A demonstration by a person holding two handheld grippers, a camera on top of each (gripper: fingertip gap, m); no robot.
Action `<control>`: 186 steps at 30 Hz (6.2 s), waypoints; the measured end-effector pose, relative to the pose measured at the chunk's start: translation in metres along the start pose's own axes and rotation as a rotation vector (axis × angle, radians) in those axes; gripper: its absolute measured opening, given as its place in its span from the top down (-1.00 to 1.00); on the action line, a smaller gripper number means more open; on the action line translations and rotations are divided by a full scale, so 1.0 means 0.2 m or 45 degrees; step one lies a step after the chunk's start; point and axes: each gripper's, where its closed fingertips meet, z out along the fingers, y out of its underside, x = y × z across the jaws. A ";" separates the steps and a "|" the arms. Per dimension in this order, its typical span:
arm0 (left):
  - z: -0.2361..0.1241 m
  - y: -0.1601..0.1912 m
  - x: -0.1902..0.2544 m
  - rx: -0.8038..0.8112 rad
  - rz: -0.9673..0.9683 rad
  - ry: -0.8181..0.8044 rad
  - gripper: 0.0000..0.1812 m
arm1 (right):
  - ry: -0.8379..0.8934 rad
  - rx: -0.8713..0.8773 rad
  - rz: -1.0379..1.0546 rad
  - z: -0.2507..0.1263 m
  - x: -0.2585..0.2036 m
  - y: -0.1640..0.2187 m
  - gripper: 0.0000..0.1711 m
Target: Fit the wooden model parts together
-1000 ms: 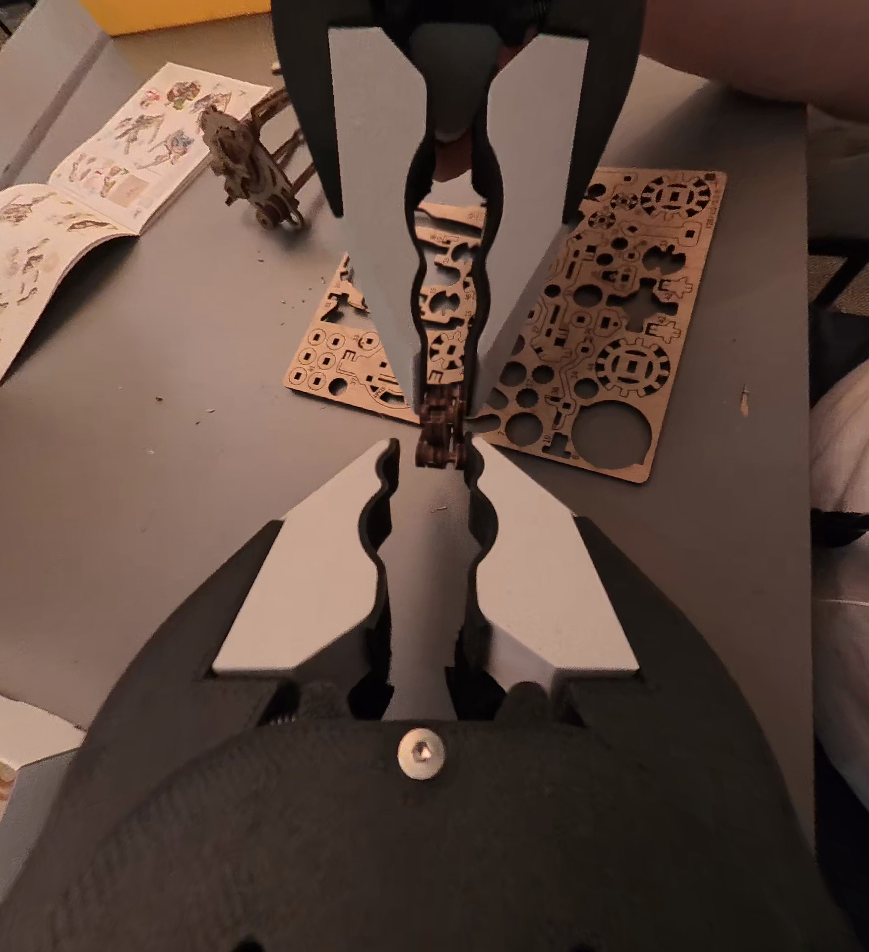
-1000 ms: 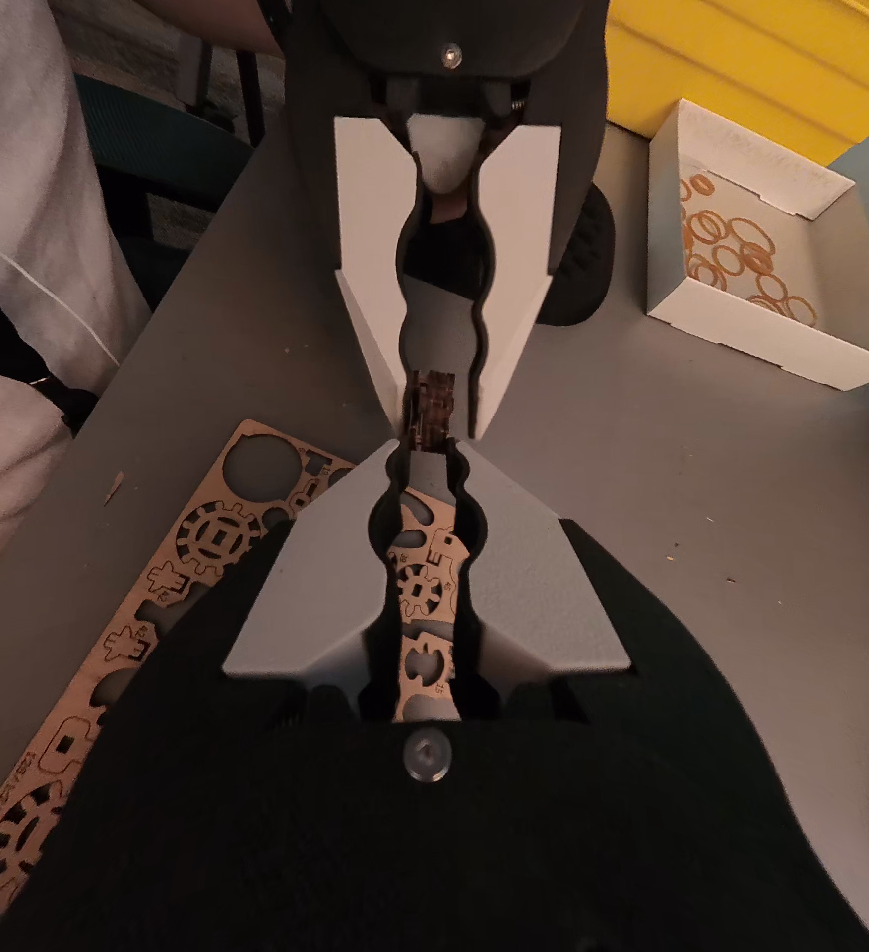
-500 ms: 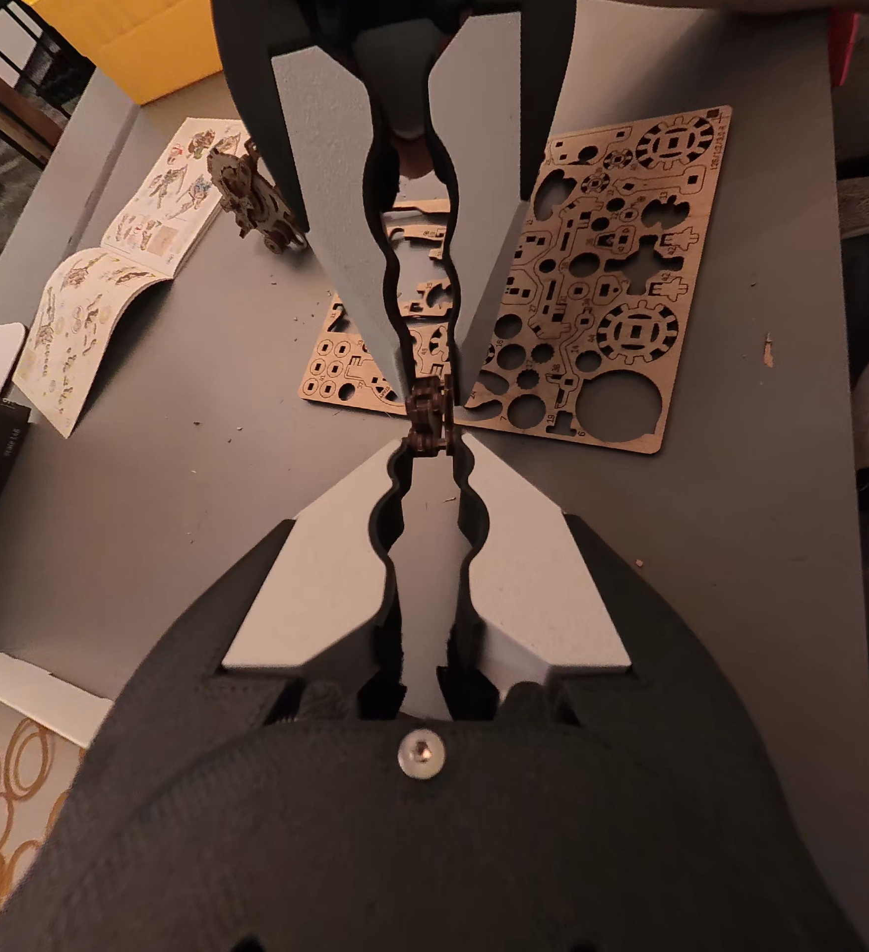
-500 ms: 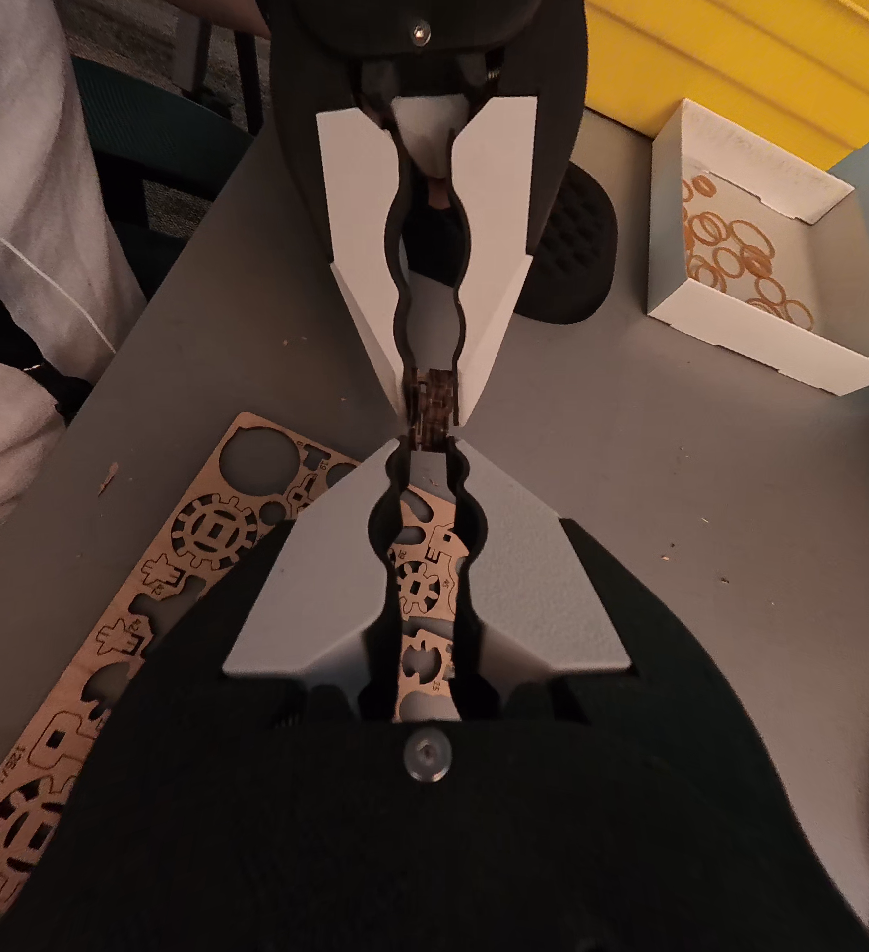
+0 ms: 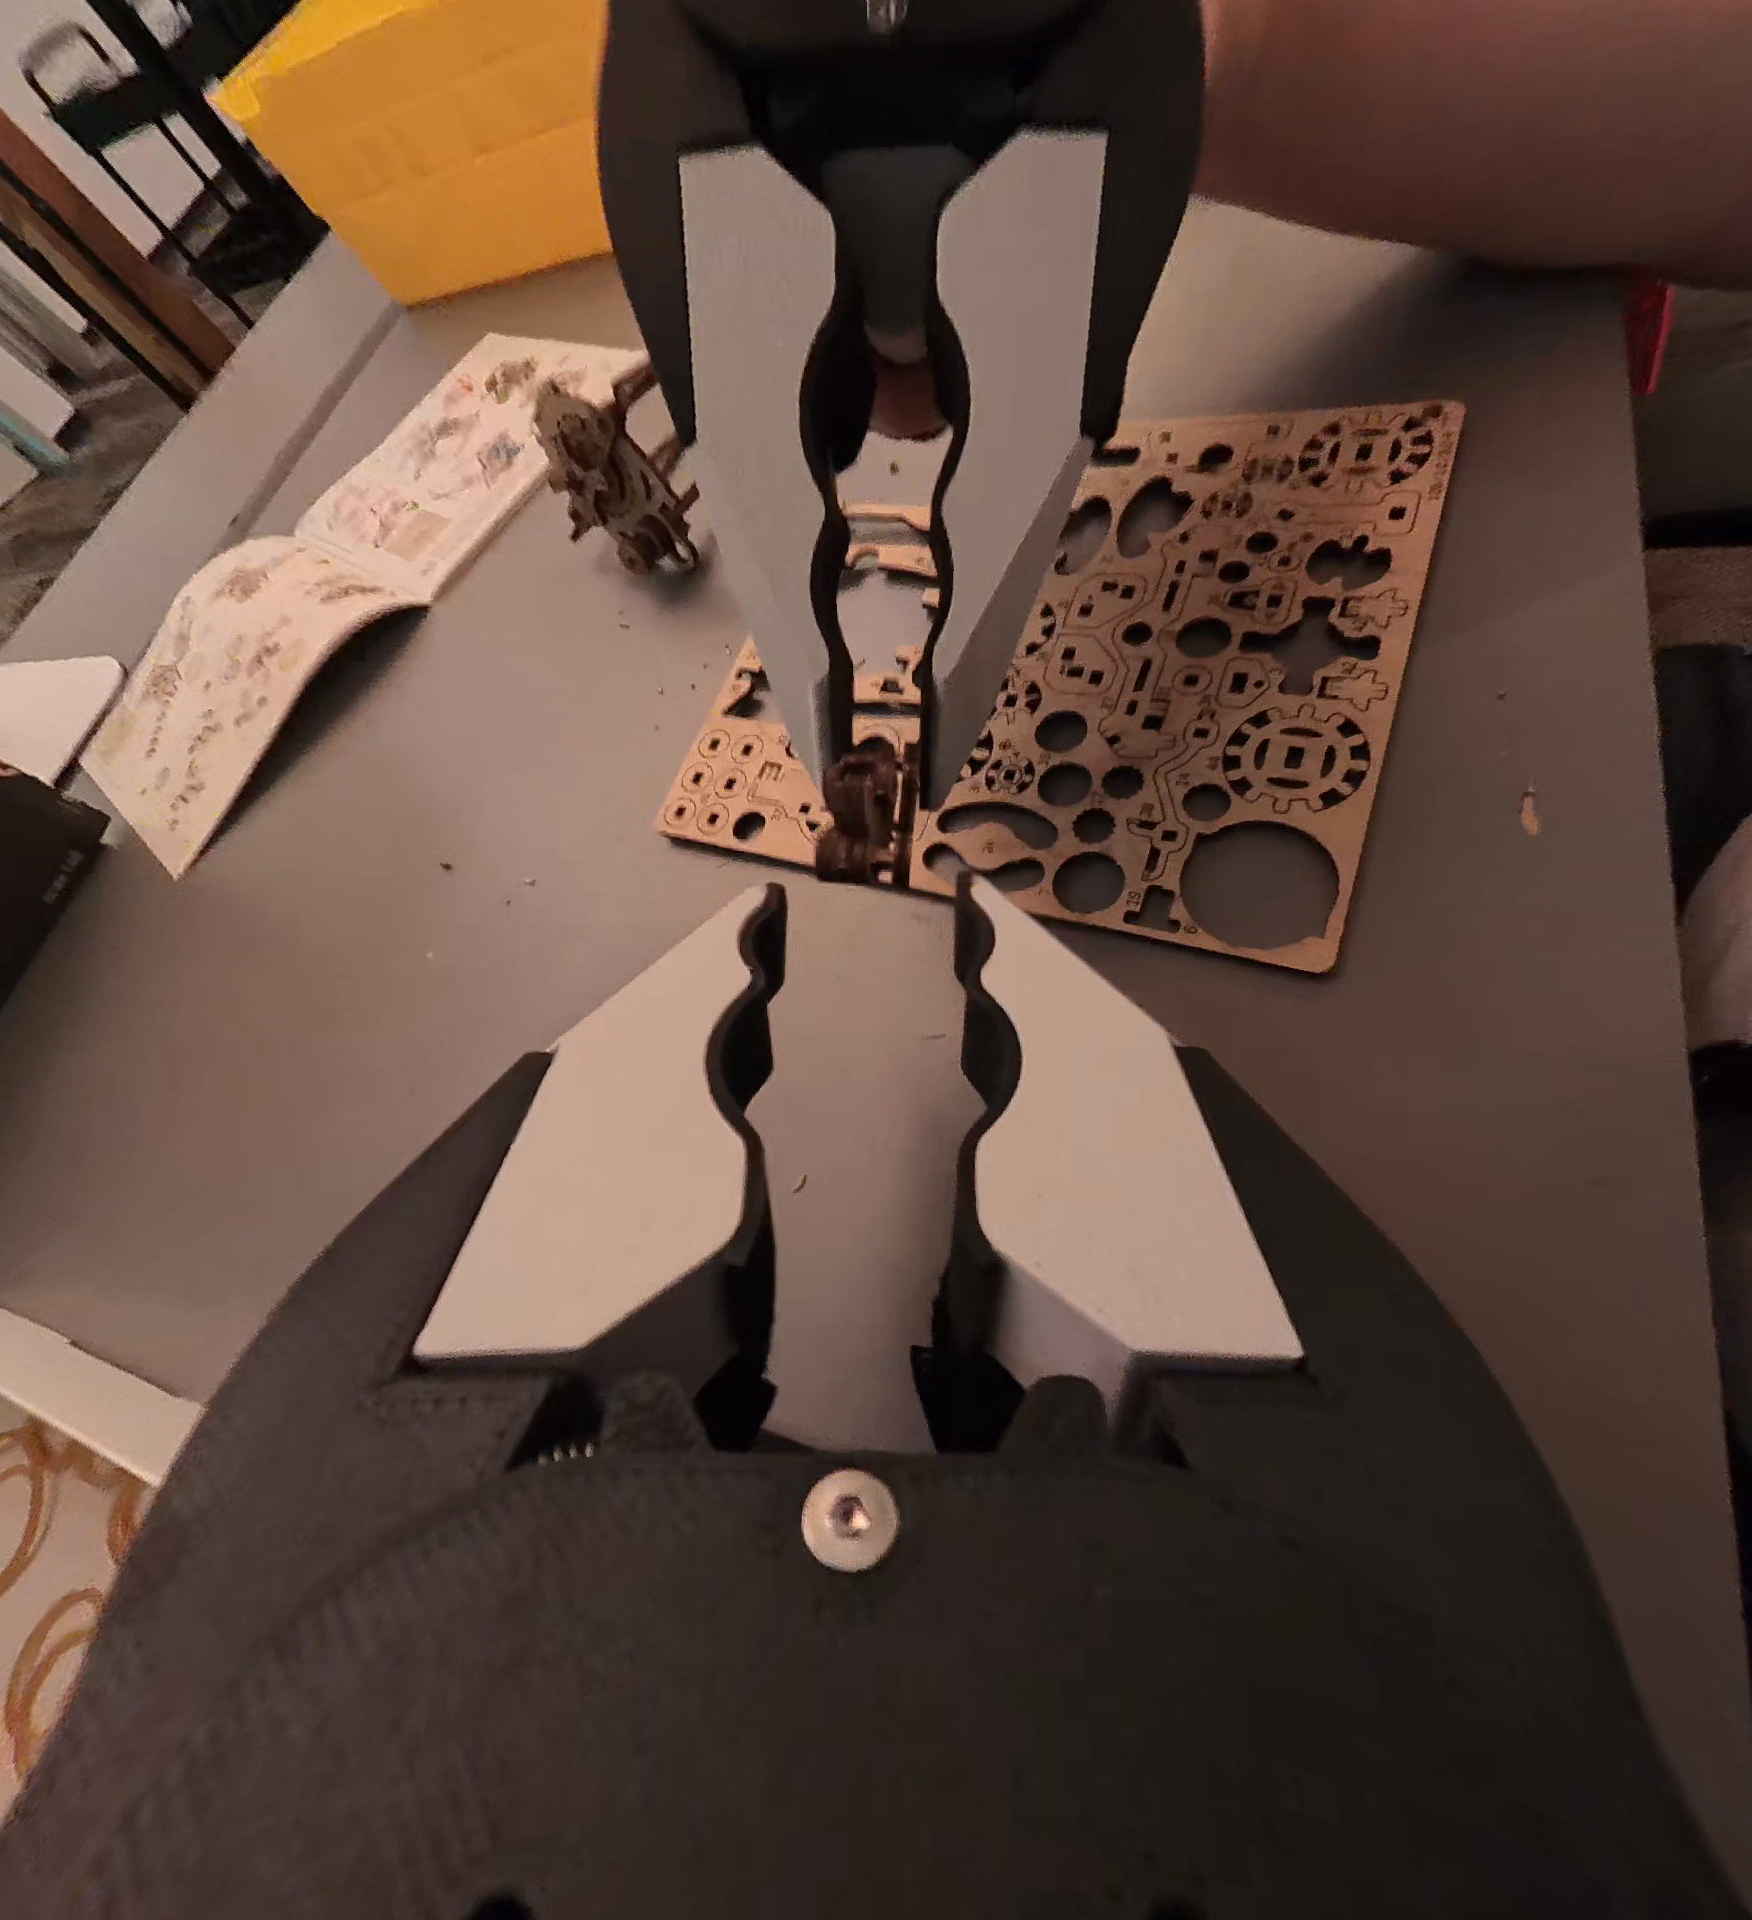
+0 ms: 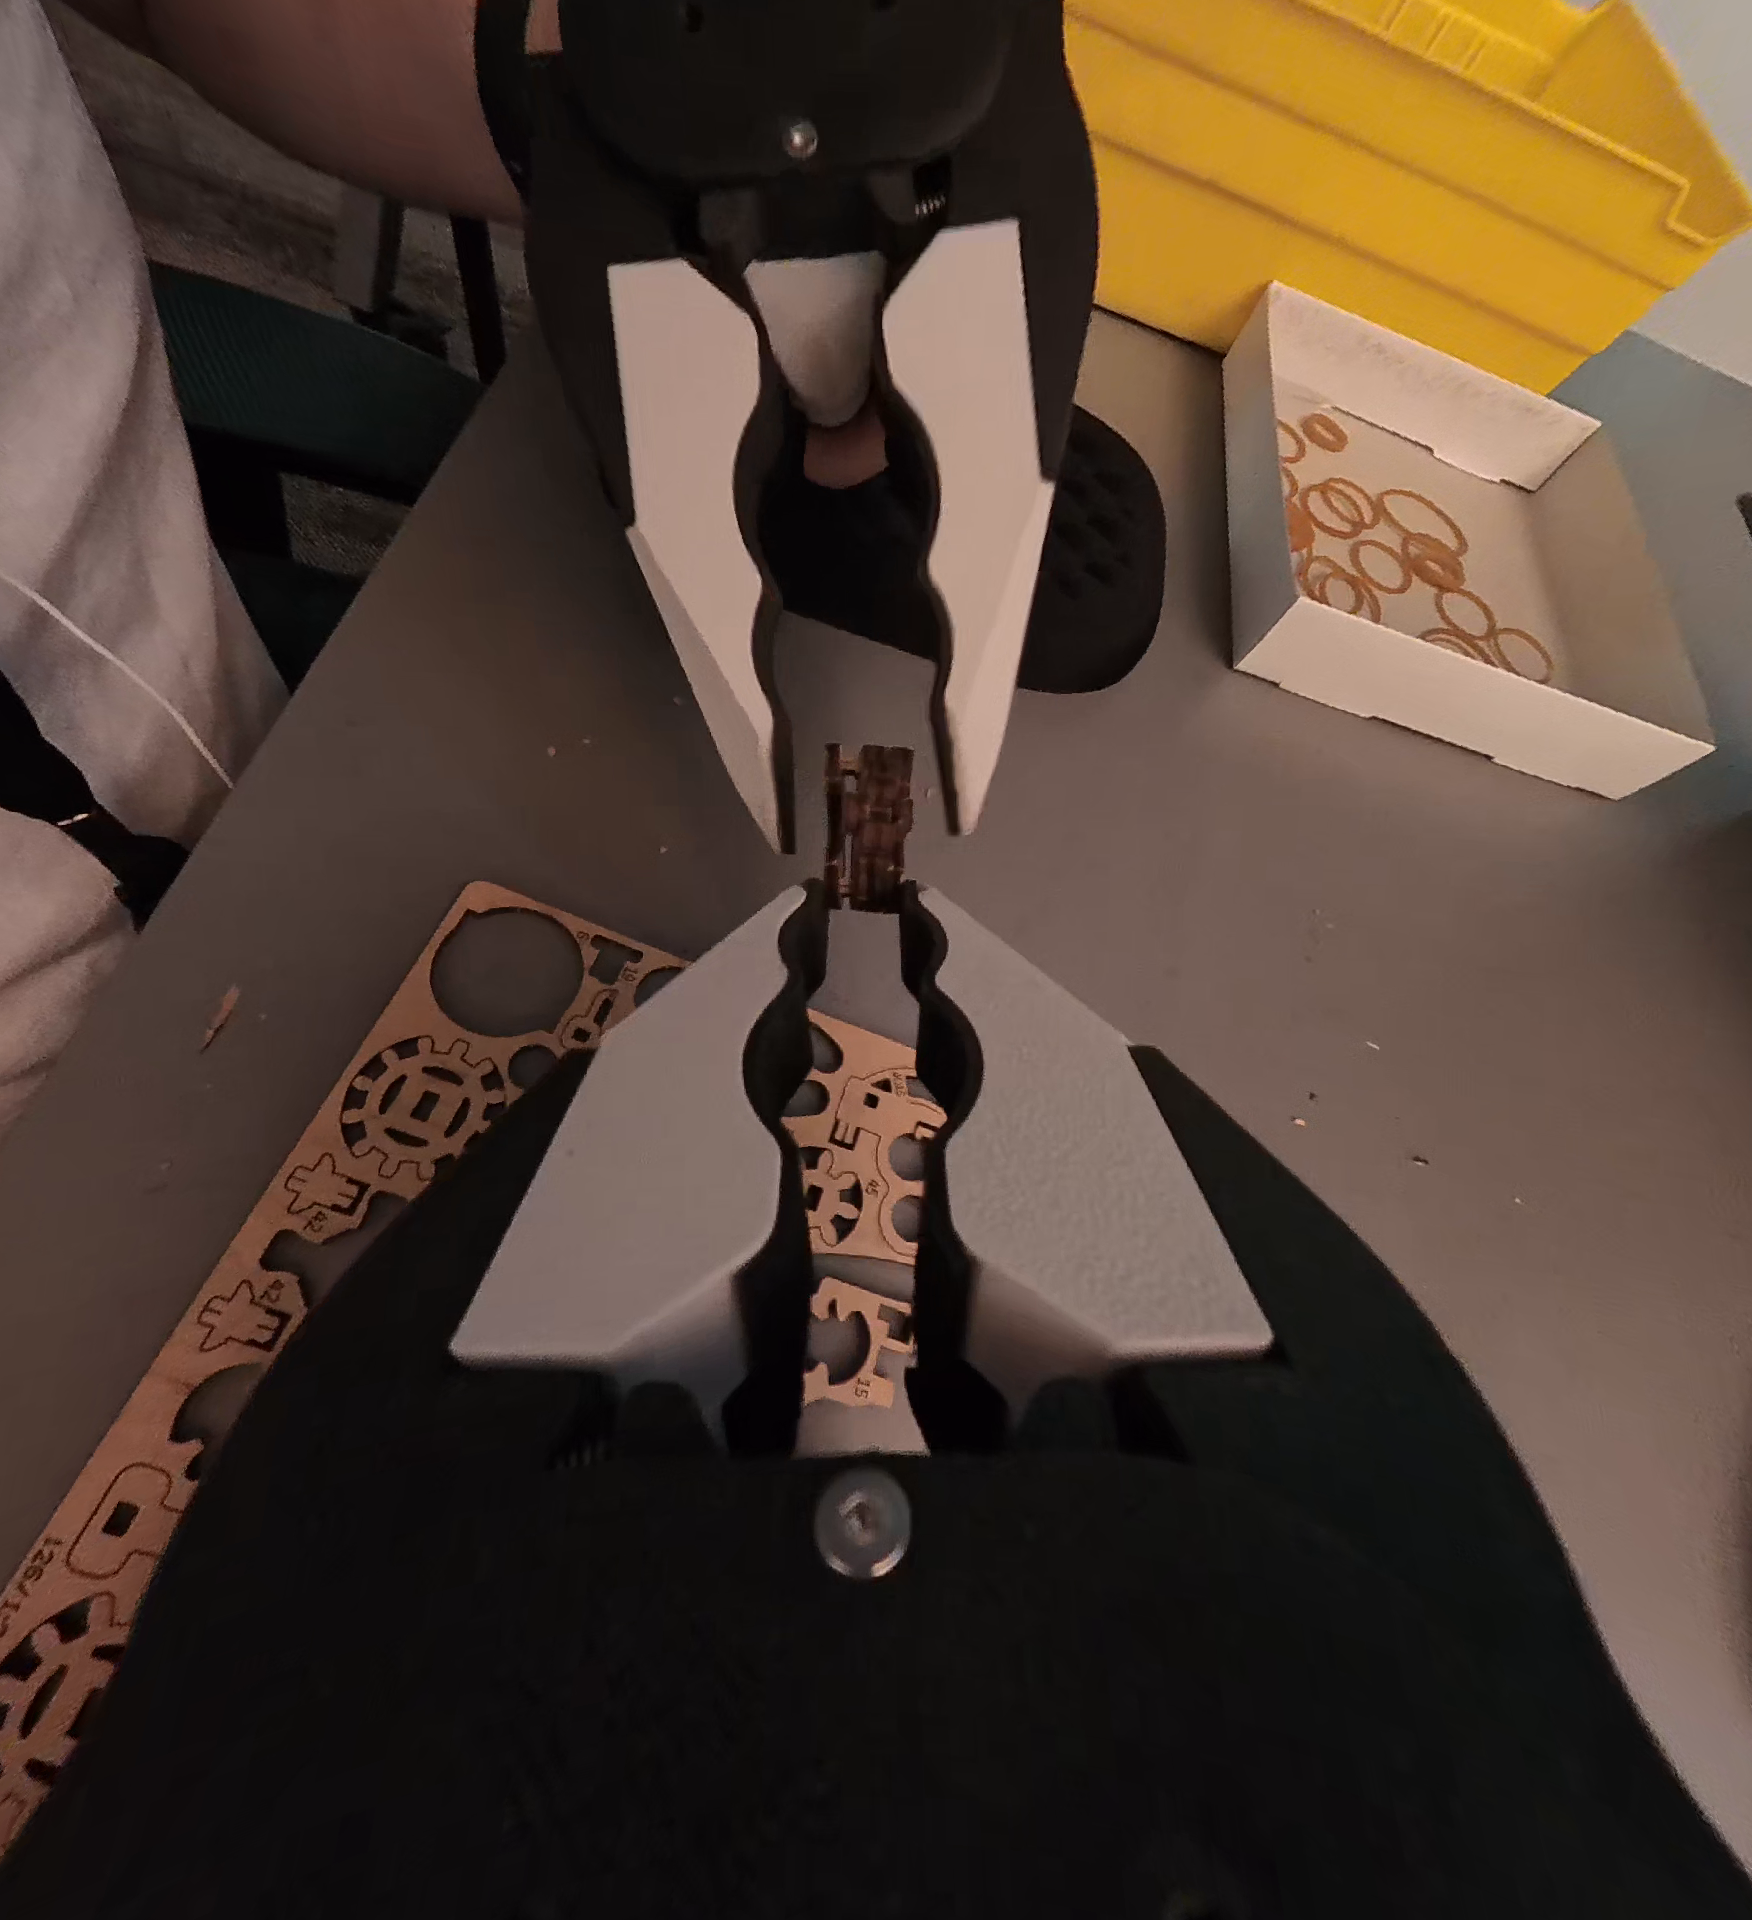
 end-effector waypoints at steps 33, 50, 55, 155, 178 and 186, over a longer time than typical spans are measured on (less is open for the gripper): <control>-0.04 -0.04 0.00 0.084 0.017 0.051 0.85 | -0.022 0.003 0.011 0.01 0.00 0.02 0.84; -0.02 -0.03 0.03 0.060 0.024 0.102 0.84 | -0.032 0.038 -0.008 0.04 -0.03 -0.02 0.84; -0.04 -0.03 0.03 0.077 -0.026 0.136 0.78 | -0.023 0.045 -0.007 0.03 -0.02 -0.03 0.85; 0.00 0.06 0.03 -0.054 -0.092 0.170 0.87 | -0.103 0.031 0.191 0.12 -0.02 0.02 0.85; -0.04 -0.01 0.02 0.072 -0.008 0.123 0.73 | -0.057 0.084 0.085 0.09 -0.01 -0.02 0.84; -0.02 0.01 0.03 0.045 0.021 0.134 0.86 | -0.043 0.071 0.052 0.10 -0.02 -0.02 0.84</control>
